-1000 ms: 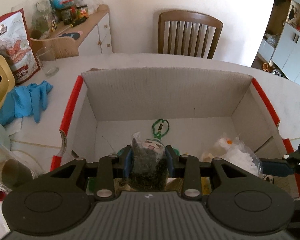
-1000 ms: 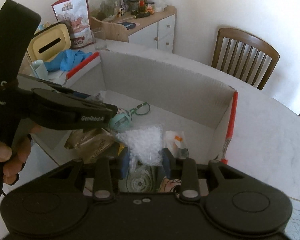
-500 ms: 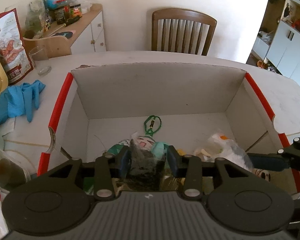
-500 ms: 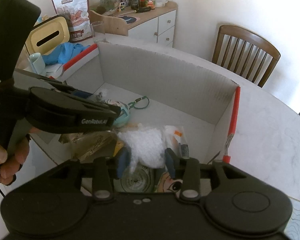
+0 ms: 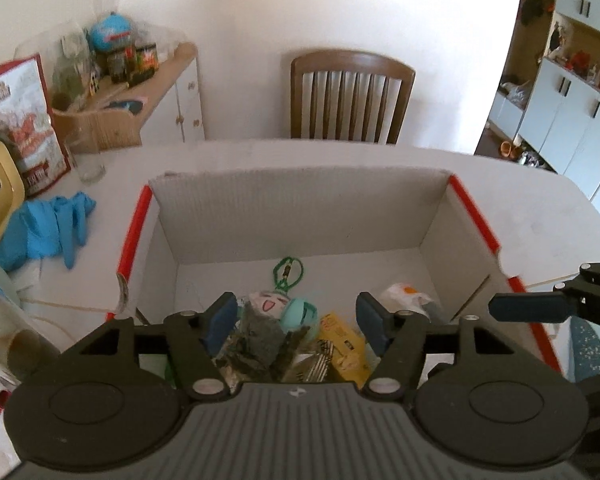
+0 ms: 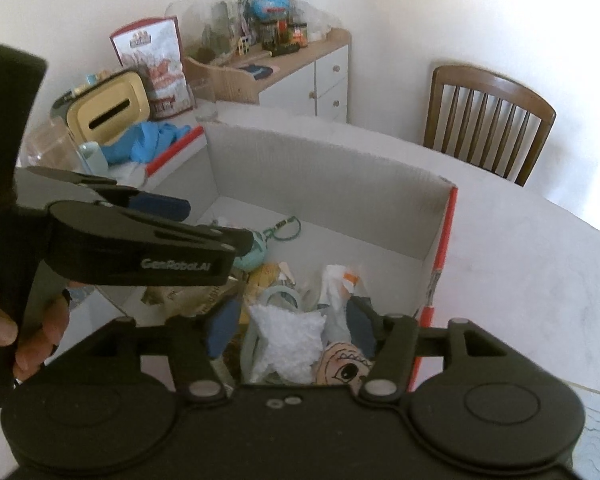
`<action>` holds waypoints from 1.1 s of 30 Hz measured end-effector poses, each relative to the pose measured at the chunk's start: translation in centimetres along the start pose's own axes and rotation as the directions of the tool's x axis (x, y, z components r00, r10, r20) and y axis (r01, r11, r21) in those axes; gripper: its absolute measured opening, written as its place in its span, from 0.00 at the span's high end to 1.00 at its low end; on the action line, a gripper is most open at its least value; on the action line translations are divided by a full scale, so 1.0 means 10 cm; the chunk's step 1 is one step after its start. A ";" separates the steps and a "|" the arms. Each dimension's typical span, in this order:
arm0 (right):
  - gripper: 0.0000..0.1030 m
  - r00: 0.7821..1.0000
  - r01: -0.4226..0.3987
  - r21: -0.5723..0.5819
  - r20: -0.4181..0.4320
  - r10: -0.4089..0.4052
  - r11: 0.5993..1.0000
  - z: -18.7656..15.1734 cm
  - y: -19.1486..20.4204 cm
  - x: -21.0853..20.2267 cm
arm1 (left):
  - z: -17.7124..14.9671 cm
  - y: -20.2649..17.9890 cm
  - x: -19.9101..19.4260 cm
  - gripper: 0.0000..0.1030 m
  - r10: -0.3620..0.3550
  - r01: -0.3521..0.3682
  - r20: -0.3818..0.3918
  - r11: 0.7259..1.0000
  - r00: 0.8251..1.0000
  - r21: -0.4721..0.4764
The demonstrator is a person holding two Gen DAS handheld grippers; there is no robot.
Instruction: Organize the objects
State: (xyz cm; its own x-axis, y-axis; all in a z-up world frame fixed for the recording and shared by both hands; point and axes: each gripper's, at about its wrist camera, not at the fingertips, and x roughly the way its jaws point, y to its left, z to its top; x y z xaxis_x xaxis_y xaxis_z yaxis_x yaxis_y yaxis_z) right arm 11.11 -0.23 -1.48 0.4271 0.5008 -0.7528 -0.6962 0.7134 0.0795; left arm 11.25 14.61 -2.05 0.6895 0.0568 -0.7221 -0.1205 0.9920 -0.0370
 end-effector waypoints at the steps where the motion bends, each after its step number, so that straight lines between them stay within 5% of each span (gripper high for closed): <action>1: 0.40 1.000 -0.001 0.004 0.009 0.001 1.000 0.00 -0.01 -0.04 | 0.01 0.00 -0.05 0.34 0.000 0.000 0.009 1.000 1.000 0.001; 8: 0.36 0.997 -0.011 0.034 0.079 0.008 0.999 0.00 -0.08 -0.32 | 0.02 -0.04 -0.39 0.28 0.001 -0.001 0.075 1.000 0.997 -0.007; 20: 0.13 0.977 -0.055 0.062 0.207 0.041 0.997 -0.06 -0.16 -0.78 | -0.05 -0.12 -0.88 0.21 -0.015 0.019 0.148 1.000 0.989 -0.024; 28: 0.04 0.965 -0.041 0.081 0.262 0.019 0.996 -0.13 -0.14 -1.01 | -0.13 -0.16 -1.06 0.03 -0.008 0.015 0.170 0.999 0.985 -0.045; 33: 0.02 0.961 -0.047 0.096 0.276 0.019 0.994 -0.20 -0.14 -1.10 | -0.20 -0.21 -1.16 0.00 -0.009 0.019 0.177 0.998 0.984 -0.052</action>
State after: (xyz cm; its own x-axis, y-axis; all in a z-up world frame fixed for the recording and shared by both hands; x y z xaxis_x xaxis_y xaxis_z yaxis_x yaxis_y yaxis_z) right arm 6.26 -7.75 5.36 0.5564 0.6301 -0.5417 -0.6569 0.7328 0.1777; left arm 2.06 11.64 5.02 0.8062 0.0669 -0.5878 -0.1446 0.9857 -0.0863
